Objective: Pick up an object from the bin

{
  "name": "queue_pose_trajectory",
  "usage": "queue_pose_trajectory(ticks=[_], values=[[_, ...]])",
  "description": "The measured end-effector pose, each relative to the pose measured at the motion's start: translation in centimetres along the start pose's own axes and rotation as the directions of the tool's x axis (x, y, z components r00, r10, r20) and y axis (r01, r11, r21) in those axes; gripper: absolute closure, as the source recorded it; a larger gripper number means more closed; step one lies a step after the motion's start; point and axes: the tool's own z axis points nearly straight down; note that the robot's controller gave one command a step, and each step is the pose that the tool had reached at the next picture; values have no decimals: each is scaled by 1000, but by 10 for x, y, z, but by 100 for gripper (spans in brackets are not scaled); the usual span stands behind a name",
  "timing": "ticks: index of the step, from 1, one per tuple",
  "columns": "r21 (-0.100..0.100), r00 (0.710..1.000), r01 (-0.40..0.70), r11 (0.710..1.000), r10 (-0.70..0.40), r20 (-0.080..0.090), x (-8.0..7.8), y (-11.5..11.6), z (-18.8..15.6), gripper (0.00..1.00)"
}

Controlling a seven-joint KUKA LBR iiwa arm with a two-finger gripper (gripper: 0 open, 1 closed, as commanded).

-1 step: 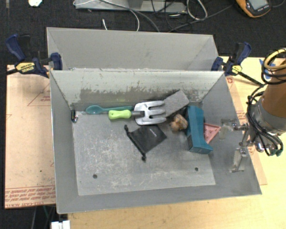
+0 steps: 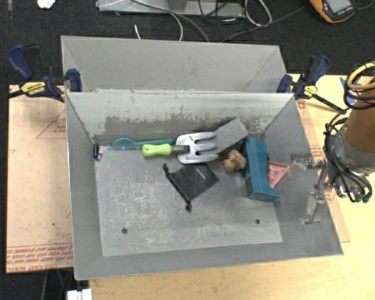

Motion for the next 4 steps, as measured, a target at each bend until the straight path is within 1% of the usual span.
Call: queue_pose_trajectory(ticks=[1, 2, 3, 4], values=[[1, 998, 64, 998, -64, 4, -18, -3, 47, 0], [1, 999, 44, 999, -44, 7, -66, 36, 55, 0], [3, 995, 95, 995, -95, 11, -85, 34, 97, 0], [-2, 999, -46, 999, 46, 14, -99, 79, 96, 0]])
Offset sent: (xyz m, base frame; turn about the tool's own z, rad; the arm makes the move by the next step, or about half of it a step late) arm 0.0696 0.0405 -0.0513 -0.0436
